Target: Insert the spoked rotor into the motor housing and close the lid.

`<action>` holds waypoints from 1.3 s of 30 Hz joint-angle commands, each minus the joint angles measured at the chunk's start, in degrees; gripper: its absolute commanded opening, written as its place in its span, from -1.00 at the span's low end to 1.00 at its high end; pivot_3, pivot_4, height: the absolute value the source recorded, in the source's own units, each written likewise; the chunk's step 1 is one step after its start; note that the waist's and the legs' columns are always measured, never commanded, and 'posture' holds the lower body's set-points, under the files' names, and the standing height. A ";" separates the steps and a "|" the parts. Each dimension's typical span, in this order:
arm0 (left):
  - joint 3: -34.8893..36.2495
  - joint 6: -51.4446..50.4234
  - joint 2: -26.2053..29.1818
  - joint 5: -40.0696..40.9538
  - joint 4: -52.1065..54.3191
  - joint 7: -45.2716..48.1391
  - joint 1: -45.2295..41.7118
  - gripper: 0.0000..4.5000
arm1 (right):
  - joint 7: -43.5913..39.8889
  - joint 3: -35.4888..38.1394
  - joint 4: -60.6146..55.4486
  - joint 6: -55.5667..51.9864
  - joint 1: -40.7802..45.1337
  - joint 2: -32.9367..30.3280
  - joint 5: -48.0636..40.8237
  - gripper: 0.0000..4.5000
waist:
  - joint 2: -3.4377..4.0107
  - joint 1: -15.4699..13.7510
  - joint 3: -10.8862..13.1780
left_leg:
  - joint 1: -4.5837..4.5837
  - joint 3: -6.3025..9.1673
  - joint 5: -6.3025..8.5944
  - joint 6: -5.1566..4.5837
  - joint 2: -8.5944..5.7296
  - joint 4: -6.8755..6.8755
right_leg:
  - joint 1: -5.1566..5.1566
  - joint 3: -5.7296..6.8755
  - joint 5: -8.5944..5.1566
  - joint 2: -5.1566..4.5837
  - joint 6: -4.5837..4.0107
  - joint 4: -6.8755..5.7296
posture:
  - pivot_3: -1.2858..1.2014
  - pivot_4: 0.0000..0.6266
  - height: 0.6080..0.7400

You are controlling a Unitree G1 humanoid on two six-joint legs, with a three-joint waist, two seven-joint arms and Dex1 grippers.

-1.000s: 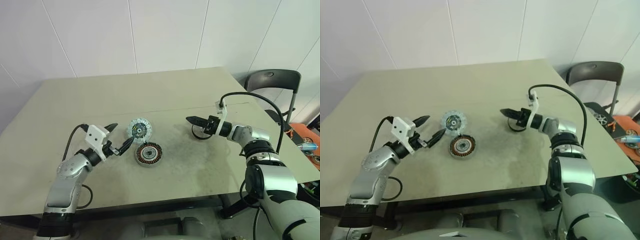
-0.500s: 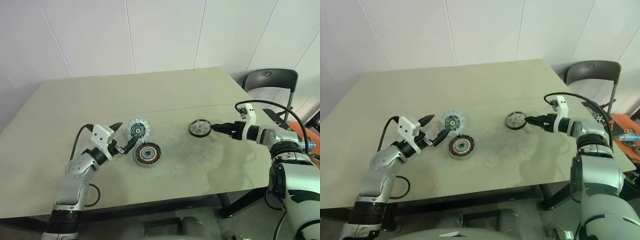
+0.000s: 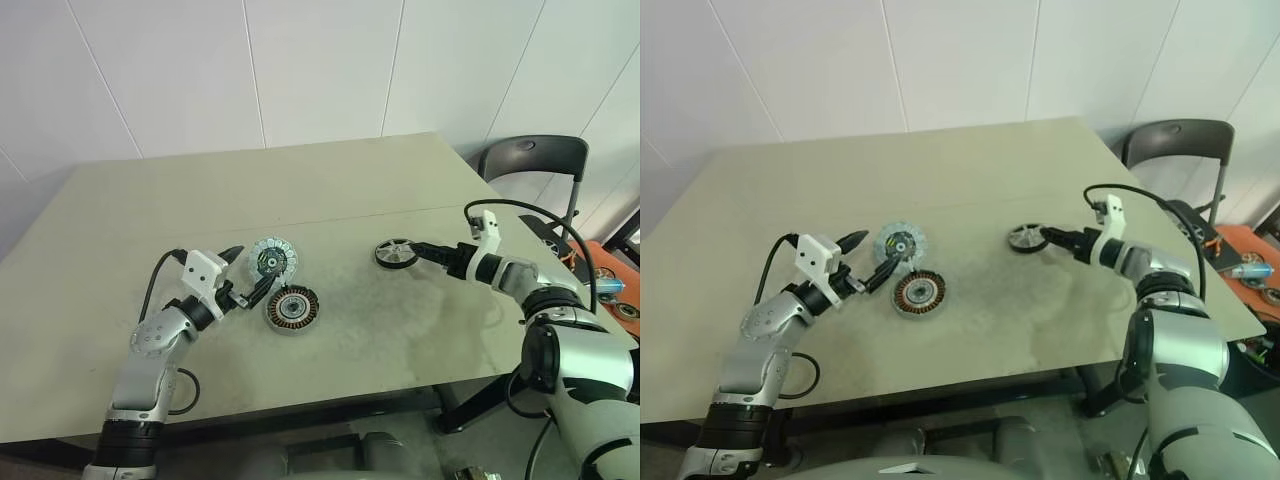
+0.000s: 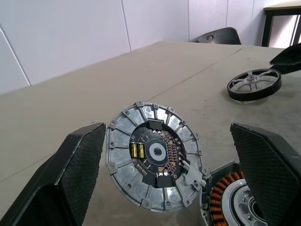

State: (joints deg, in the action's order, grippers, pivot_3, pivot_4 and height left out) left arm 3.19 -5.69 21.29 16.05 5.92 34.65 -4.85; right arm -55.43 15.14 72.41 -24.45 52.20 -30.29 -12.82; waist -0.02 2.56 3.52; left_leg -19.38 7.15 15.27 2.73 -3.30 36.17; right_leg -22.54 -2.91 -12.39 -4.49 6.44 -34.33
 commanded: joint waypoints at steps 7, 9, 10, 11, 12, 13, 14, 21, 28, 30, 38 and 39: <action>1.58 0.11 0.83 0.53 3.54 -0.70 0.08 1.00 | -0.20 2.31 -0.61 0.00 2.45 1.84 -1.81 0.98 | 0.00 -0.03 0.00 | -0.01 0.01 0.00 0.00 0.00 0.00 | -0.01 0.00 0.04 0.00 0.07 0.00 | 0.03 -1.00 1.00; 1.65 0.06 0.96 0.54 3.64 -0.66 0.14 1.00 | -0.30 3.22 -0.66 0.03 2.48 2.16 -2.49 0.98 | 0.00 0.03 0.00 | 0.00 0.01 0.00 0.00 0.00 0.00 | -0.01 0.00 0.04 0.00 0.07 0.00 | 0.03 -1.00 1.00; 1.69 0.03 1.06 0.54 3.69 -0.62 0.16 1.00 | -0.34 3.68 -0.71 -0.04 2.50 2.30 -2.92 0.81 | 0.00 0.02 0.00 | 0.00 0.01 0.00 0.00 0.00 0.00 | -0.01 0.00 0.04 0.00 0.07 0.00 | 0.03 -1.00 1.00; 1.74 -0.06 1.15 0.57 3.69 -0.60 0.07 1.00 | -0.66 4.05 -0.79 -0.15 2.51 2.41 -3.29 0.70 | 0.00 0.01 0.00 | 0.00 0.01 0.00 0.00 0.00 -0.01 | -0.01 0.00 0.04 0.00 0.07 0.00 | 0.03 -1.00 1.00; 1.79 -0.12 1.27 0.60 3.67 -0.56 -0.02 1.00 | -0.99 4.33 -0.89 -0.29 2.50 2.50 -3.68 0.57 | 0.00 0.01 0.00 | 0.00 0.01 0.00 0.00 0.00 -0.01 | -0.01 0.00 0.04 0.00 0.07 0.00 | 0.03 -1.00 1.00; 1.83 -0.17 1.42 0.66 3.62 -0.52 -0.12 1.00 | -1.29 4.58 -0.98 -0.48 2.47 2.55 -4.02 0.44 | 0.00 0.01 0.00 | 0.00 0.01 0.00 0.00 0.00 -0.01 | -0.01 0.00 0.04 0.00 0.07 0.00 | 0.03 -1.00 1.00; 1.83 -0.20 1.53 0.70 3.56 -0.48 -0.21 1.00 | -1.36 4.79 -1.04 -0.58 2.45 2.58 -4.20 0.28 | 0.00 0.01 0.00 | 0.00 0.01 0.00 0.00 0.00 -0.01 | -0.01 0.00 0.04 0.00 0.07 0.00 | 0.03 -1.00 1.00; 1.44 -0.38 1.91 0.86 3.64 -0.36 -0.29 1.00 | 1.85 4.79 -0.53 -0.95 1.84 1.95 -3.79 -0.36 | 0.00 0.00 0.00 | 0.00 0.01 0.00 0.00 0.00 -0.01 | -0.01 0.00 0.03 0.00 0.07 0.00 | 0.03 -1.00 1.00; 1.16 -0.32 1.66 0.74 3.86 -0.49 0.21 1.00 | 5.12 4.47 0.16 -2.13 2.05 0.69 -3.11 0.06 | 0.00 -0.02 0.00 | -0.01 0.01 0.00 0.00 0.00 -0.01 | -0.01 0.00 0.00 0.00 0.01 0.01 | 0.03 -1.00 1.00; 1.19 -0.27 1.64 0.74 3.84 -0.50 0.35 1.00 | 5.70 4.33 0.26 -2.32 2.01 0.73 -2.98 0.34 | 0.00 0.05 0.00 | 0.00 0.01 0.00 0.00 0.00 -0.01 | -0.01 0.00 0.00 0.00 0.00 0.01 | 0.03 -1.00 1.00; 1.29 -0.14 1.81 0.79 3.49 -0.23 0.72 1.00 | 12.45 5.71 0.93 -0.75 1.53 1.08 -3.60 0.65 | 0.00 -0.01 0.00 | -0.01 0.01 0.00 0.00 0.00 -0.01 | -0.01 0.00 -0.01 0.00 -0.01 0.01 | 0.03 -1.00 1.00; 1.30 -0.16 1.83 0.80 3.56 -0.21 0.81 1.00 | 12.39 5.79 0.98 -1.17 1.54 0.99 -3.72 0.65 | 0.00 -0.01 0.00 | -0.01 0.01 0.00 0.00 0.00 -0.01 | -0.01 0.00 -0.01 0.00 -0.01 0.01 | 0.03 -1.00 1.00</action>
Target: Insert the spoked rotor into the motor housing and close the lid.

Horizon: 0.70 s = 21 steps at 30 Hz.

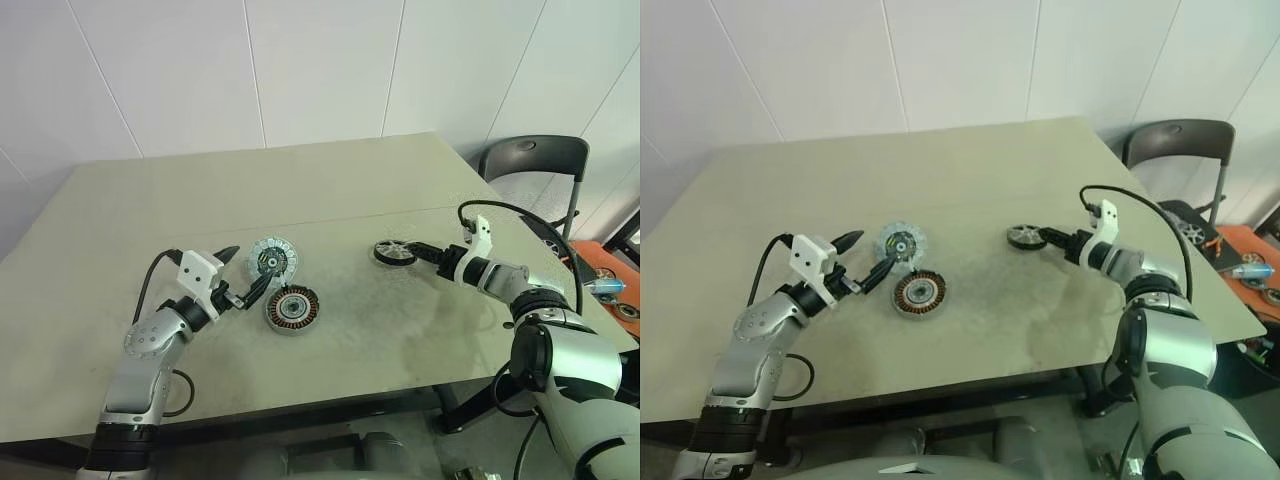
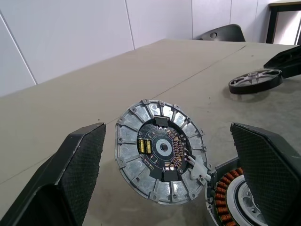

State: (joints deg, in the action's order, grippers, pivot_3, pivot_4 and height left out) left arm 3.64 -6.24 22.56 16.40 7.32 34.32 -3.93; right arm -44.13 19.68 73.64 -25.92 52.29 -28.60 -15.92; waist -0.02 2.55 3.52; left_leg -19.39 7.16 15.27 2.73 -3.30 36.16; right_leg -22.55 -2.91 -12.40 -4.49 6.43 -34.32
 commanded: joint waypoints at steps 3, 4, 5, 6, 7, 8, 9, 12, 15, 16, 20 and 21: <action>0.75 0.18 0.50 0.47 2.39 0.09 -0.07 1.00 | 1.21 1.71 -0.16 -1.16 1.40 -0.79 -1.11 0.65 | 0.00 0.01 0.00 | 0.00 0.00 0.00 0.00 0.00 0.01 | 0.01 0.00 0.00 0.00 0.00 0.00 | 0.03 -1.00 1.00; 0.64 0.09 0.43 0.46 2.46 0.06 -0.08 1.00 | 1.56 2.25 -0.02 -1.98 1.42 -0.62 -1.56 0.65 | 0.00 0.01 0.00 | 0.00 0.00 0.00 0.00 0.00 0.01 | 0.01 0.00 0.00 0.00 0.00 0.00 | 0.03 -1.00 1.00; 0.51 0.01 0.36 0.43 2.47 0.04 -0.11 1.00 | 2.05 2.71 0.15 -3.17 1.46 -0.08 -1.95 0.65 | 0.00 0.00 0.00 | 0.01 0.00 0.00 0.00 0.00 0.01 | 0.02 0.00 0.00 0.00 0.00 0.00 | 0.03 -1.00 1.00; 0.42 -0.05 0.31 0.41 2.46 0.03 -0.15 1.00 | 2.42 3.10 0.23 -4.30 1.49 0.41 -2.32 0.65 | -0.01 0.01 0.00 | 0.01 0.00 0.00 0.00 0.00 0.02 | 0.03 0.00 0.00 0.00 0.00 0.00 | 0.03 -1.00 1.00; 0.37 -0.10 0.28 0.41 2.51 0.03 -0.14 1.00 | 2.64 3.31 0.22 -5.05 1.49 0.72 -2.55 0.65 | -0.01 0.01 0.00 | 0.02 0.00 0.00 0.00 0.00 0.02 | 0.03 0.00 -0.01 0.00 -0.01 0.00 | 0.03 -1.00 1.00; 0.36 -0.14 0.26 0.41 2.51 0.04 -0.16 1.00 | 2.90 3.72 0.19 -5.59 1.55 0.99 -2.90 0.65 | -0.01 0.03 -0.01 | 0.02 0.00 0.00 0.00 0.00 0.02 | 0.04 0.00 -0.01 0.00 -0.01 -0.01 | 0.03 -1.00 1.00; 0.37 -0.16 0.26 0.42 2.46 0.07 -0.22 1.00 | 3.70 4.56 0.30 -6.56 1.76 1.35 -3.69 0.65 | -0.02 0.08 -0.01 | 0.03 0.00 0.00 0.00 0.00 0.01 | 0.04 0.00 -0.01 0.01 -0.01 -0.01 | 0.03 -1.00 1.00; 0.42 -0.04 0.26 0.36 2.06 0.15 -0.33 1.00 | 7.45 7.15 0.74 -9.20 2.12 2.87 -5.90 0.65 | -0.03 0.30 -0.02 | 0.04 0.00 0.00 0.00 0.02 -0.01 | 0.03 0.00 -0.01 0.03 -0.01 -0.01 | 0.03 -1.00 1.00; 0.57 0.28 0.25 0.25 1.79 0.13 -0.08 1.00 | 9.97 10.08 0.87 -12.03 2.62 4.80 -8.52 0.65 | -0.07 0.92 -0.04 | 0.05 0.00 0.00 0.00 0.05 -0.01 | 0.04 0.00 -0.01 0.07 -0.01 -0.02 | 0.03 -1.00 1.00; 0.63 0.35 0.25 0.23 1.78 0.11 0.07 1.00 | 9.96 10.44 0.68 -12.92 2.81 5.25 -8.88 0.65 | -0.07 1.18 -0.05 | 0.06 0.01 0.00 0.00 0.06 0.00 | 0.05 0.00 0.00 0.08 -0.02 -0.03 | 0.03 -1.00 1.00; 0.81 0.61 0.28 0.17 1.72 0.07 0.59 1.00 | 7.65 9.54 -0.44 -16.45 4.03 6.74 -8.87 0.65 | -0.07 1.76 -0.05 | 0.08 0.00 0.00 0.00 0.07 0.00 | 0.08 -0.01 0.00 0.08 -0.01 -0.03 | 0.03 -1.00 1.00; 0.82 0.68 0.28 0.13 1.68 0.06 0.67 1.00 | 7.14 9.07 -0.78 -17.08 4.41 7.16 -8.63 0.65 | -0.07 1.77 -0.05 | 0.09 0.00 0.00 0.00 0.07 -0.01 | 0.07 -0.01 0.00 0.08 -0.01 -0.03 | 0.03 -1.00 1.00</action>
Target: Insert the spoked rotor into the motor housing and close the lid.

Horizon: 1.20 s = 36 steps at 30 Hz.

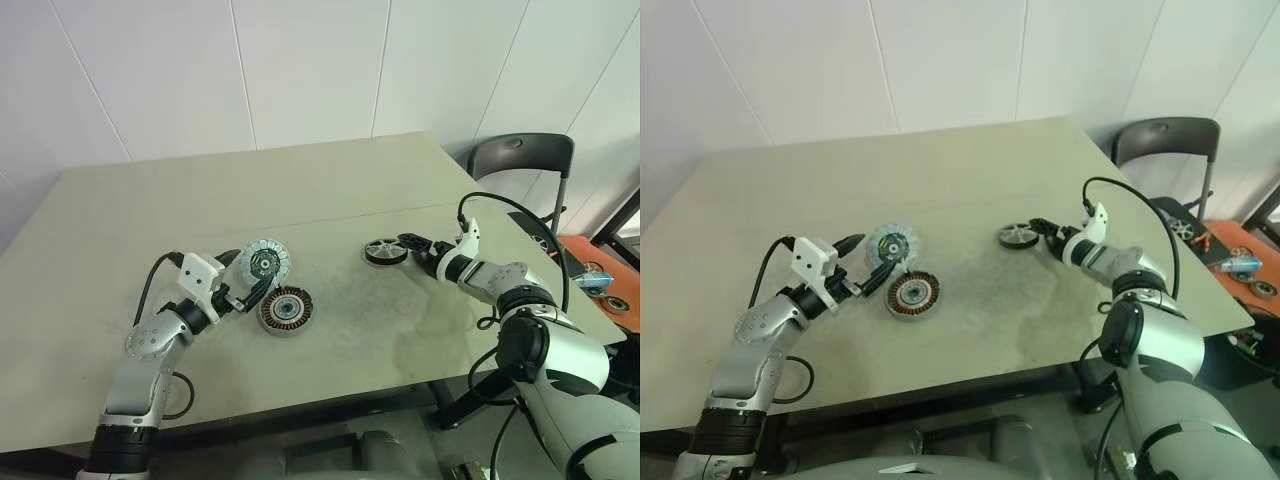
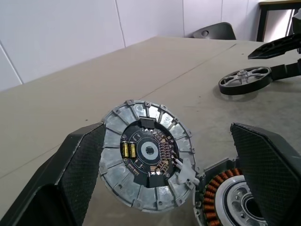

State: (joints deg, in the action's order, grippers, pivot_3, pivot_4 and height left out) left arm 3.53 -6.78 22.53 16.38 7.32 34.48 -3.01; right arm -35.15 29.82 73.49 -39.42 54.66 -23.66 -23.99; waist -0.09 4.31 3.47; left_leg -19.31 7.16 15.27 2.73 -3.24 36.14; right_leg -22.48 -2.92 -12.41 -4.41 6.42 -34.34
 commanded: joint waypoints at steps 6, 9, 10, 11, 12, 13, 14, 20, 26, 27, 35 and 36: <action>1.11 1.48 0.30 0.13 1.76 -0.23 0.13 1.00 | -2.08 -1.47 -1.42 -3.96 3.10 3.64 -0.46 0.38 | 0.00 -0.31 0.00 | -0.04 0.03 0.00 0.00 0.02 0.02 | -0.04 0.00 0.01 0.03 0.01 -0.02 | 0.03 -1.00 1.00; 1.35 1.63 0.44 0.16 1.61 -0.20 0.14 1.00 | -2.53 -1.57 -1.68 -3.66 3.22 3.72 -0.59 -0.10 | 0.00 -0.38 0.00 | -0.09 0.03 0.00 0.00 -0.01 0.02 | -0.08 0.00 0.07 0.00 0.09 0.01 | 0.03 -1.00 1.00; 1.41 1.68 0.50 0.16 1.57 -0.17 0.14 1.00 | -2.68 -1.61 -1.75 -3.41 3.23 3.65 -0.57 -0.27 | 0.00 -0.41 0.00 | -0.09 0.03 0.00 0.00 -0.01 0.01 | -0.08 0.00 0.09 0.00 0.13 0.02 | 0.03 -1.00 1.00; 1.44 1.71 0.53 0.14 1.55 -0.17 0.14 1.00 | -2.81 -1.59 -1.76 -3.26 3.24 3.53 -0.60 -0.40 | 0.00 -0.40 0.00 | -0.09 0.04 0.00 0.00 -0.01 0.00 | -0.08 0.01 0.09 0.00 0.13 0.03 | 0.03 -1.00 1.00; 1.50 1.77 0.59 0.15 1.50 -0.12 0.16 1.00 | -2.93 -1.62 -1.77 -3.08 3.24 3.45 -0.59 -0.52 | 0.00 -0.37 0.00 | -0.10 0.04 0.00 0.00 -0.01 -0.01 | -0.08 0.01 0.09 -0.01 0.13 0.03 | 0.03 -1.00 1.00; 1.53 1.78 0.64 0.16 1.53 -0.09 0.16 1.00 | -3.09 -1.63 -1.76 -2.98 3.23 3.32 -0.58 -0.51 | 0.00 -0.37 0.00 | -0.10 0.04 0.00 0.00 -0.01 -0.01 | -0.09 0.01 0.09 -0.01 0.13 0.04 | 0.03 -1.00 1.00; 1.60 1.83 0.74 0.21 1.53 -0.01 0.20 1.00 | -3.48 -1.73 -1.82 -3.00 3.22 3.27 -0.56 -0.51 | 0.00 -0.36 0.00 | -0.10 0.04 0.00 0.00 -0.01 -0.01 | -0.09 0.01 0.08 -0.01 0.13 0.03 | 0.03 -1.00 1.00; 2.05 1.77 1.61 0.60 1.57 0.46 0.13 1.00 | -16.36 -4.48 -5.54 -7.93 3.72 3.95 -1.50 -0.51 | 0.02 -0.26 0.01 | -0.09 0.03 0.00 0.00 -0.01 -0.01 | -0.11 0.01 0.08 0.01 0.14 0.00 | 0.03 -1.00 1.00; 5.13 0.73 4.16 3.13 2.90 2.54 2.87 1.00 | -29.13 -22.04 -23.92 -16.16 -2.13 10.95 1.13 -0.51 | 0.03 -0.05 -0.01 | -0.10 0.06 0.00 0.00 0.03 -0.03 | -0.27 0.01 0.11 0.04 0.20 -0.22 | 0.03 -1.00 1.00; 5.52 0.27 4.63 3.77 3.58 3.06 3.87 1.00 | -29.44 -24.72 -26.77 -16.31 -3.39 11.89 1.64 -0.51 | 0.04 -0.14 -0.01 | -0.09 0.09 0.00 0.01 0.04 -0.05 | -0.31 0.02 0.10 0.04 0.22 -0.30 | 0.03 -1.00 1.00; 9.00 -1.40 6.75 4.80 6.68 2.51 9.21 1.00 | -32.00 -34.93 -35.99 -18.87 -6.67 16.85 0.73 -0.51 | 0.05 -0.83 0.01 | -0.20 0.15 -0.01 0.06 -0.05 0.11 | -0.59 0.03 -0.08 -0.07 0.14 -0.82 | 0.03 -1.00 1.00; 9.08 -1.57 6.73 4.87 7.15 2.35 9.60 1.00 | -32.16 -35.59 -35.97 -18.92 -6.81 17.24 0.84 -0.51 | 0.06 -0.82 0.01 | -0.17 0.16 -0.01 0.06 -0.04 0.11 | -0.56 0.04 -0.09 -0.07 0.12 -0.82 | 0.03 -1.00 1.00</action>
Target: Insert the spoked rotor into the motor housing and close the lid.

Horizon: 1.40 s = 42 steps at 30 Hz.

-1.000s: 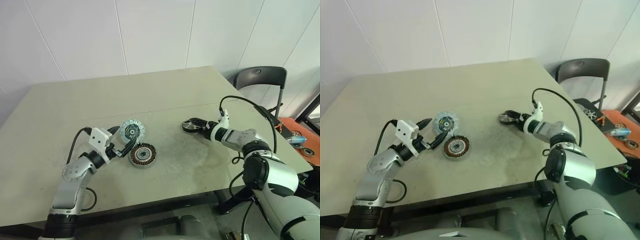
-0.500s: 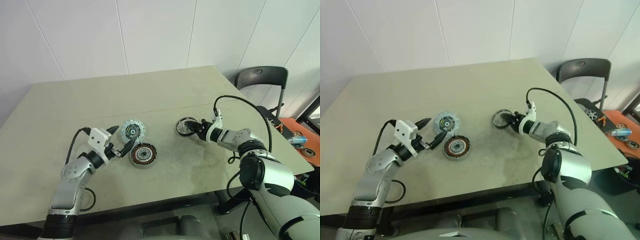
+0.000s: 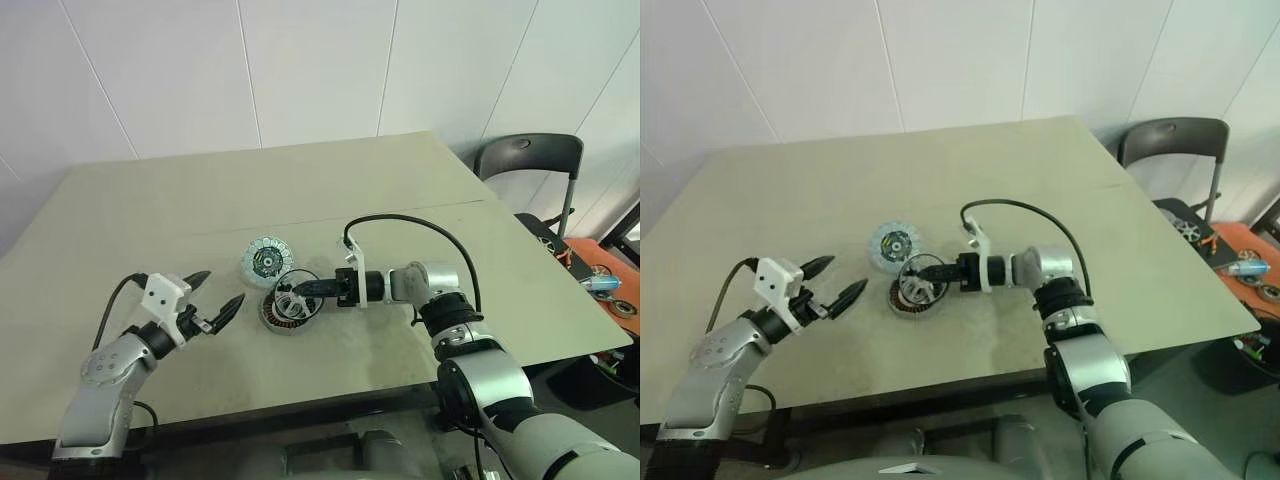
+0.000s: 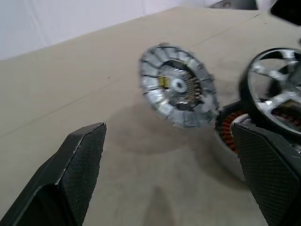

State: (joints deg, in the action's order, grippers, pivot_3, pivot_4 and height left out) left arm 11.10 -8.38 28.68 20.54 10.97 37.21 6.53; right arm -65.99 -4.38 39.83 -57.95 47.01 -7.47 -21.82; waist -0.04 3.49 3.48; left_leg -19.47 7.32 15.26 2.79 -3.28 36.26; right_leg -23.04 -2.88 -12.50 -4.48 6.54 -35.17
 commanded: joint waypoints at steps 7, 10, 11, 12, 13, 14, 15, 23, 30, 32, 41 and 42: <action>1.87 -0.60 0.32 0.71 5.16 -1.18 1.79 1.00 | -1.42 -1.90 0.56 -0.04 1.00 3.42 -1.63 -0.51 | 0.00 0.46 0.00 | -0.03 0.00 0.00 0.01 0.01 -0.14 | -0.13 0.01 0.01 0.02 0.02 0.00 | 0.03 -1.00 1.00; 1.83 -0.72 0.28 0.61 5.31 -1.42 1.88 1.00 | -0.48 -1.57 4.27 2.01 0.89 3.94 -0.70 -0.51 | 0.00 0.48 0.00 | -0.03 0.00 0.00 0.01 0.01 -0.14 | -0.13 0.01 0.02 0.02 0.03 0.00 | 0.03 -1.00 1.00; 1.78 -0.73 0.25 0.59 5.36 -1.49 1.92 1.00 | -0.02 -1.60 5.44 2.79 0.94 4.02 -0.22 -0.51 | 0.00 0.48 0.00 | -0.03 0.00 0.00 0.01 0.01 -0.13 | -0.12 0.01 0.02 0.02 0.02 -0.01 | 0.03 -1.00 1.00; 1.68 -0.67 0.21 0.52 5.32 -1.51 1.97 1.00 | 0.29 -1.42 6.43 3.05 1.01 4.17 -0.06 -0.51 | 0.00 0.48 0.00 | -0.03 -0.01 0.00 0.01 0.01 -0.12 | -0.12 0.01 0.01 0.02 0.01 -0.01 | 0.03 -1.00 1.00; 1.61 -0.63 0.17 0.46 5.26 -1.52 2.00 1.00 | 0.22 -1.35 6.97 3.09 1.03 4.31 -0.06 -0.51 | 0.00 0.48 0.00 | -0.03 -0.01 0.00 0.01 0.01 -0.11 | -0.11 0.01 0.01 0.02 0.01 -0.01 | 0.03 -1.00 1.00; 1.58 -0.61 0.15 0.44 5.25 -1.50 2.05 1.00 | 0.07 -1.34 7.08 2.95 1.00 4.46 -0.10 -0.51 | 0.01 0.49 0.00 | -0.03 -0.01 0.00 0.01 0.01 -0.11 | -0.11 0.01 0.01 0.02 0.01 -0.01 | 0.03 -1.00 1.00; 1.53 -0.60 0.12 0.42 5.25 -1.49 2.07 1.00 | -0.10 -1.80 6.94 2.94 0.84 4.60 0.15 -0.51 | 0.00 0.50 0.00 | -0.02 -0.01 0.00 0.01 0.01 -0.11 | -0.10 0.01 0.01 0.02 0.01 -0.01 | 0.03 -1.00 1.00; 0.82 -1.07 -0.16 0.26 5.83 -1.75 1.71 1.00 | 2.30 1.63 10.14 4.64 2.28 5.23 -0.67 -0.51 | 0.00 0.50 0.00 | 0.01 -0.01 0.00 0.01 0.02 -0.11 | -0.08 0.01 0.00 0.03 0.01 -0.01 | 0.03 -1.00 1.00; 0.77 -2.34 -0.03 0.29 7.10 -2.18 1.53 1.00 | 1.94 7.68 11.76 0.94 5.43 5.71 -4.93 -0.51 | 0.02 0.53 0.01 | -0.01 0.01 0.00 0.01 0.02 -0.07 | -0.09 0.01 0.00 0.04 -0.01 -0.04 | 0.03 -1.00 1.00; 0.70 -2.81 -0.09 0.21 7.45 -2.40 1.43 1.00 | 1.96 7.70 11.89 0.56 5.56 5.70 -4.66 -0.51 | 0.02 0.52 0.01 | -0.03 0.01 0.00 0.00 0.02 -0.09 | -0.11 0.01 0.00 0.04 0.00 -0.03 | 0.03 -1.00 1.00; 0.46 -4.02 0.00 0.24 8.38 -2.88 1.00 1.00 | 5.02 6.31 15.00 2.44 4.20 6.15 -1.55 -0.51 | 0.02 0.53 0.01 | -0.05 0.00 0.00 0.01 0.02 -0.14 | -0.15 0.02 0.00 0.04 0.00 0.00 | 0.03 -1.00 1.00; 0.46 -4.03 0.04 0.23 8.34 -2.88 0.96 1.00 | 5.11 6.30 15.26 2.47 4.09 6.16 -1.36 -0.51 | 0.02 0.53 0.01 | -0.05 0.00 0.00 0.01 0.02 -0.13 | -0.14 0.02 0.00 0.04 0.00 0.00 | 0.03 -1.00 1.00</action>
State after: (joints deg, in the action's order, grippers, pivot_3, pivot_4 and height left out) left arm 11.01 -12.51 28.25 20.66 17.08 34.59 8.48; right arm -61.04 1.96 55.25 -56.17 50.51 -1.68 -23.28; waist -0.02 4.02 3.49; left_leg -19.52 7.32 15.26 2.79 -3.26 36.13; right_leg -23.18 -2.86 -12.50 -4.44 6.54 -35.17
